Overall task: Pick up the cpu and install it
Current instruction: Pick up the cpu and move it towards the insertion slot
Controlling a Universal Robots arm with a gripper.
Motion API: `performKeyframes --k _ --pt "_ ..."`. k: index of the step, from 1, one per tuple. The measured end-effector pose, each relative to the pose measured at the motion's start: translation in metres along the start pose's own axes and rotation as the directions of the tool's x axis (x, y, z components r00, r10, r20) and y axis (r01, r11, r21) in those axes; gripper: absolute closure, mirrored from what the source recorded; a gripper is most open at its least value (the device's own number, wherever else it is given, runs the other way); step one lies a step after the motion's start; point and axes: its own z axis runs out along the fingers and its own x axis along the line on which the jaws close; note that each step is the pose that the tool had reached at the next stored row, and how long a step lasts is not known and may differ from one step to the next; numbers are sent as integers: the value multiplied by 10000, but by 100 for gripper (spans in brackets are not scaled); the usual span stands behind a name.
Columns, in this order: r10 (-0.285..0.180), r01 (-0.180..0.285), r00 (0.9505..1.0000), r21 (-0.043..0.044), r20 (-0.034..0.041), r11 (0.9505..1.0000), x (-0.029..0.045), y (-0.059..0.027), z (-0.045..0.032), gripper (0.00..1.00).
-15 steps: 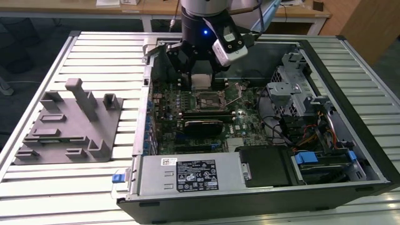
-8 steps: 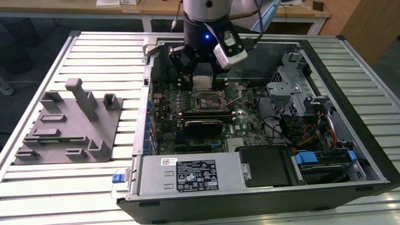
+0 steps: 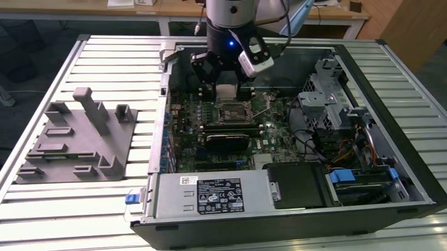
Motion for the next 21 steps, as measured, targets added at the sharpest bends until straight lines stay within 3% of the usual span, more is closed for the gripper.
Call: performKeyframes --k 10,16,21 --pt "-7 7 10000 -3 -59 10000 -113 114 189 45" --pt "-7 7 10000 -2 -68 10000 -126 118 203 45" --pt "-7 7 10000 -2 -68 10000 -157 117 280 45"
